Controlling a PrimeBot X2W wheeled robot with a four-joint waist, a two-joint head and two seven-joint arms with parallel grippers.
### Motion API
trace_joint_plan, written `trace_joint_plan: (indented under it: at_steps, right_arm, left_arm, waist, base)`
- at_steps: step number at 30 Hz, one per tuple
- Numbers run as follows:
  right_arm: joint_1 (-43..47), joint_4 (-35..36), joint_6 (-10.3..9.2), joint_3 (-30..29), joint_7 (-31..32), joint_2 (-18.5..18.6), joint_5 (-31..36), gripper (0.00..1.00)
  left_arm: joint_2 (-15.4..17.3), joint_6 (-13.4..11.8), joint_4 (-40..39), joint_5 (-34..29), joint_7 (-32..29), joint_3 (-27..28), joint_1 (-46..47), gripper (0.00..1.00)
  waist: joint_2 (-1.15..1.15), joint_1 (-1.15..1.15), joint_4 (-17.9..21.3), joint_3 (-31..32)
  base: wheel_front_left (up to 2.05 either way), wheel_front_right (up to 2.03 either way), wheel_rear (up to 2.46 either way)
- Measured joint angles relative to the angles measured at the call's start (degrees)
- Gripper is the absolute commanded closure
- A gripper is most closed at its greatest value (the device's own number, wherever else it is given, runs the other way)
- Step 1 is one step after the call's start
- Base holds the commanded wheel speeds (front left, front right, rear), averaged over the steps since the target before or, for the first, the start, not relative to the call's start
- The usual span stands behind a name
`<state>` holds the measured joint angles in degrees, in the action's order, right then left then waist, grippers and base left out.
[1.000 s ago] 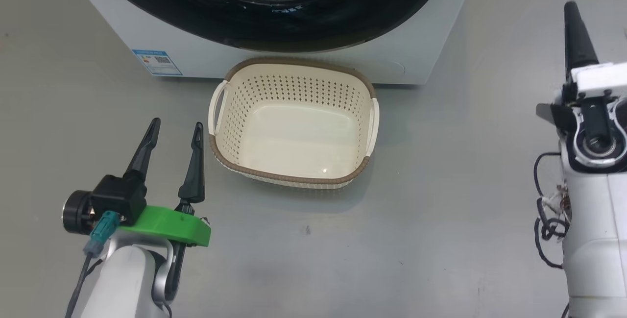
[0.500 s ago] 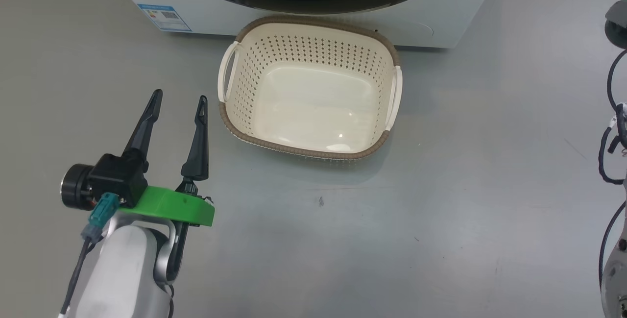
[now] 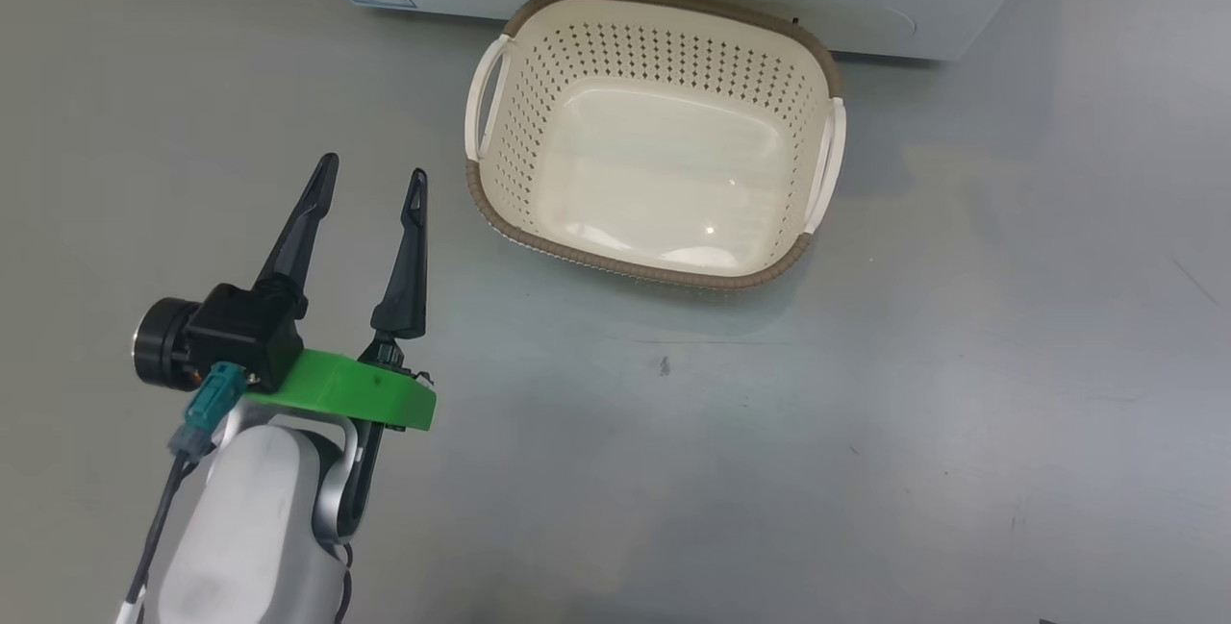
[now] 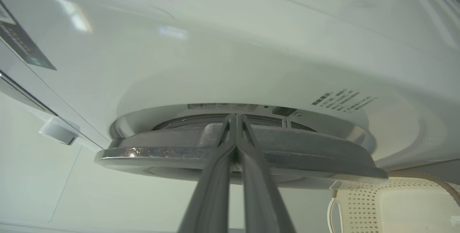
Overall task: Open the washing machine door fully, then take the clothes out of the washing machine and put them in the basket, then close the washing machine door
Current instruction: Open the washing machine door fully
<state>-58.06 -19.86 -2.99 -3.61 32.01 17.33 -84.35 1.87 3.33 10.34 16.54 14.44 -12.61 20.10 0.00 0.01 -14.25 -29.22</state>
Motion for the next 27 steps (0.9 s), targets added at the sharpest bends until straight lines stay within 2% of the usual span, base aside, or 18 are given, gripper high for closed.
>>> trace_joint_plan:
  at_steps: [11,27]
  right_arm:
    - [-5.6,-1.7,-2.25,2.6,5.9,2.1,0.0,1.00]
    - [-10.7,-7.1,-3.61,4.1,9.4,3.2,0.3,1.00]
  left_arm:
    - [-0.2,0.0,-0.3,0.0,0.0,-0.3,0.5,0.00]
    - [-0.3,0.0,-1.0,2.3,0.0,-1.7,1.0,0.00]
  waist:
    - [0.00,0.00,-2.6,-2.3]
    - [0.00,0.00,-4.3,-3.8]
  base:
    - [0.00,0.00,0.00]
    - [0.00,0.00,0.00]
